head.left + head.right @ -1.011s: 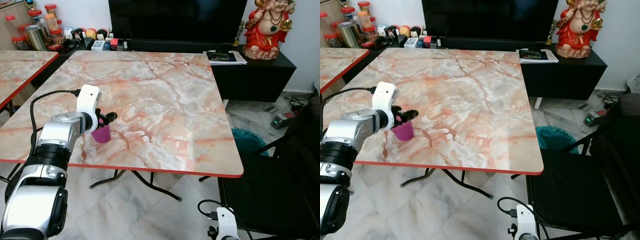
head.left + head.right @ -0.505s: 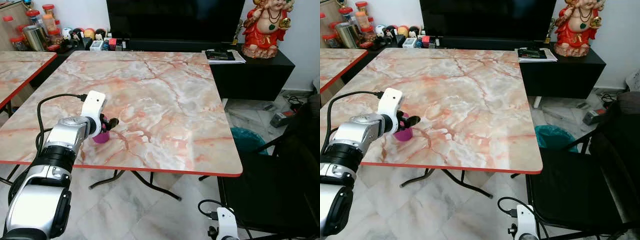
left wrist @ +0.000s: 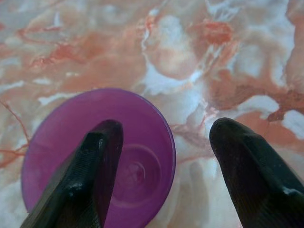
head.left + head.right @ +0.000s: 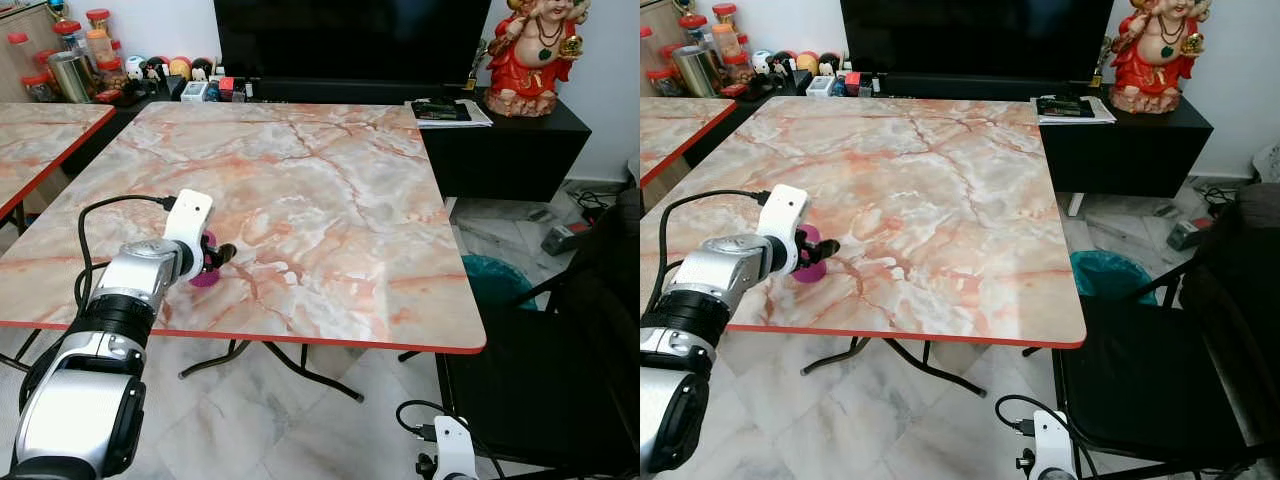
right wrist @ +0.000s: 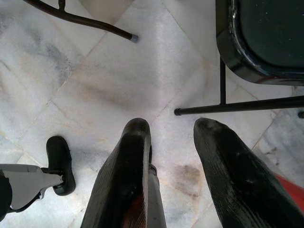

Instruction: Setting the table

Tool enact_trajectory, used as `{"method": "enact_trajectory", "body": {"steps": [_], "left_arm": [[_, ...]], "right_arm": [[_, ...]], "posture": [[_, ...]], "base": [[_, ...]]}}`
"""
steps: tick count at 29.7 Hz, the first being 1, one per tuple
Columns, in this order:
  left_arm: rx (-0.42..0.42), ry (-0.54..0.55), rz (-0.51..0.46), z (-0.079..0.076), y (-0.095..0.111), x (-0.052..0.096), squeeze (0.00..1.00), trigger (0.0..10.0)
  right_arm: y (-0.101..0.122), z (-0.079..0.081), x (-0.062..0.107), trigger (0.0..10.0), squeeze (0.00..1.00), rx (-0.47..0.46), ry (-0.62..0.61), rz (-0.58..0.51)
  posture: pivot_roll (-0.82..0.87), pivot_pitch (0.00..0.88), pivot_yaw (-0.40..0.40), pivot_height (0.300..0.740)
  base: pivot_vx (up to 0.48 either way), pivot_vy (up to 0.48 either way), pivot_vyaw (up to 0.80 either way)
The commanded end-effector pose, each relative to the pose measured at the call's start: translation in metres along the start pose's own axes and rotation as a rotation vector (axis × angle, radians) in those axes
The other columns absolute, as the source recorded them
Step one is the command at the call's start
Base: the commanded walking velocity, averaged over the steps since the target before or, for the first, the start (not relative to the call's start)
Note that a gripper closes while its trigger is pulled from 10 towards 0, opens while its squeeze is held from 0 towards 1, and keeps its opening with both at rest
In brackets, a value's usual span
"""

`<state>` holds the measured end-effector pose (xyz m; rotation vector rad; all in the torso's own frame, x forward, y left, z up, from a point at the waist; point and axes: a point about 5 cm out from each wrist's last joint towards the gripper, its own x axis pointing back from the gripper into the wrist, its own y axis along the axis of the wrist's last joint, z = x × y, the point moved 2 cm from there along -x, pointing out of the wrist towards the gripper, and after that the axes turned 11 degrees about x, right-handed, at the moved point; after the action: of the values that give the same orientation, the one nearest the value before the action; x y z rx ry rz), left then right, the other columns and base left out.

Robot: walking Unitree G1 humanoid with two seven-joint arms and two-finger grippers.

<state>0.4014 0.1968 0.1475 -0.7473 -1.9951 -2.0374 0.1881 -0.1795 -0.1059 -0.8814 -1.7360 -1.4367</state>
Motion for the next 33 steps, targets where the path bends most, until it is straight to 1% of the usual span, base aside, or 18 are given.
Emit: {"method": "enact_trajectory", "body": {"steps": [1, 2, 3, 4, 26, 33], "left_arm": [[-0.014, 0.004, -0.011, -0.0014, 0.0037, -0.0009, 0.0, 8.9], [-0.015, 0.003, -0.012, -0.0017, 0.0037, -0.0012, 0.0, 3.0], [-0.016, 0.003, -0.012, -0.0017, 0.0037, -0.0012, 0.0, 3.0], [-0.016, 0.002, -0.012, -0.0017, 0.0038, -0.0012, 0.0, 0.0], [-0.013, 0.019, -0.022, 0.0018, 0.0043, -0.0015, 0.0, 0.0], [-0.011, 0.024, -0.042, 0.003, 0.0079, -0.0009, 0.0, 0.0]], "right_arm": [[-0.0012, -0.0011, 0.0003, 10.0, 0.0, -0.007, -0.007, -0.004], [-0.0015, -0.0011, 0.0003, 10.0, 0.0, -0.007, -0.007, -0.003], [-0.0016, -0.001, 0.0003, 10.0, 0.0, -0.007, -0.007, -0.003], [-0.0016, -0.001, 0.0003, 10.0, 0.0, -0.007, -0.007, -0.003], [-0.0012, -0.0019, 0.0003, 10.0, 0.0, -0.007, -0.01, -0.003], [-0.0008, -0.002, 0.0002, 10.0, 0.0, -0.005, -0.009, -0.003]], "posture": [[0.02, 0.0, 0.01, 0.74], [0.02, 0.0, 0.009, 0.74], [0.02, 0.0, 0.009, 0.74], [0.02, 0.0, 0.009, 0.74], [0.02, 0.0, 0.005, 0.74], [0.02, 0.0, 0.003, 0.74]], "base": [[0.0, 0.0, 0.0], [0.0, 0.0, 0.0], [0.0, 0.0, 0.0], [0.0, 0.0, 0.0], [0.0, 0.0, 0.0], [0.0, 0.0, 0.0]]}}
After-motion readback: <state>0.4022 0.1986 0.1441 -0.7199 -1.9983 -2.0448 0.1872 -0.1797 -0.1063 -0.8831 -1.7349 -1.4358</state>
